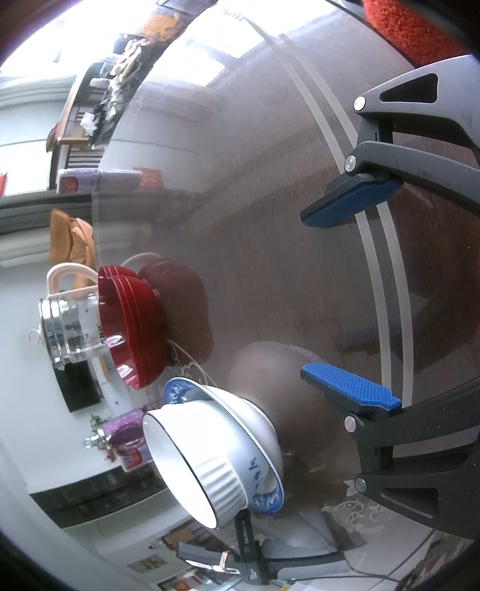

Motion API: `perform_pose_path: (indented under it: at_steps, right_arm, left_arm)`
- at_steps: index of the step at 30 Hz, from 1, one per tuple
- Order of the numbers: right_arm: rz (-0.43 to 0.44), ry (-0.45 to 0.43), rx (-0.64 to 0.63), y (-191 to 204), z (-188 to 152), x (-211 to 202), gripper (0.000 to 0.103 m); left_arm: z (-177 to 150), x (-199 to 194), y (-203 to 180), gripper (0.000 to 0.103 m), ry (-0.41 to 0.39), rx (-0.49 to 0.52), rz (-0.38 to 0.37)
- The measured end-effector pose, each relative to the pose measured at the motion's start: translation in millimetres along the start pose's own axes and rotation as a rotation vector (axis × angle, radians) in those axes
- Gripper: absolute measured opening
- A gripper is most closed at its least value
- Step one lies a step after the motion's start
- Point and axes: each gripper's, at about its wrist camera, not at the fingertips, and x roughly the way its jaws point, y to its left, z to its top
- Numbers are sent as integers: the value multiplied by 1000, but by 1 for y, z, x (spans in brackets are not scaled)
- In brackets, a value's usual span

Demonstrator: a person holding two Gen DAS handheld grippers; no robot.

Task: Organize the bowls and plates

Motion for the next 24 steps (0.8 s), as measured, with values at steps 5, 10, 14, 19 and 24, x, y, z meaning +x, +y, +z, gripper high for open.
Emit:
perform_pose_path:
  at_steps: [5,10,14,19,24]
  right_arm:
    - [1,-2,0,0,0,0,79]
    - [-4,-4,-4,1,0,0,79]
    - [-3,-4,-5,0,0,0,79]
    - [-5,-4,-5,1,0,-1,80]
    - [-7,-6,-8,0,0,-2,80]
  left_arm:
    - [0,0,0,103,0,0,0]
    - [0,0,0,103,0,0,0]
    - [0,0,0,103,0,0,0]
    - [0,0,0,103,0,0,0]
    - [0,0,0,103,0,0,0]
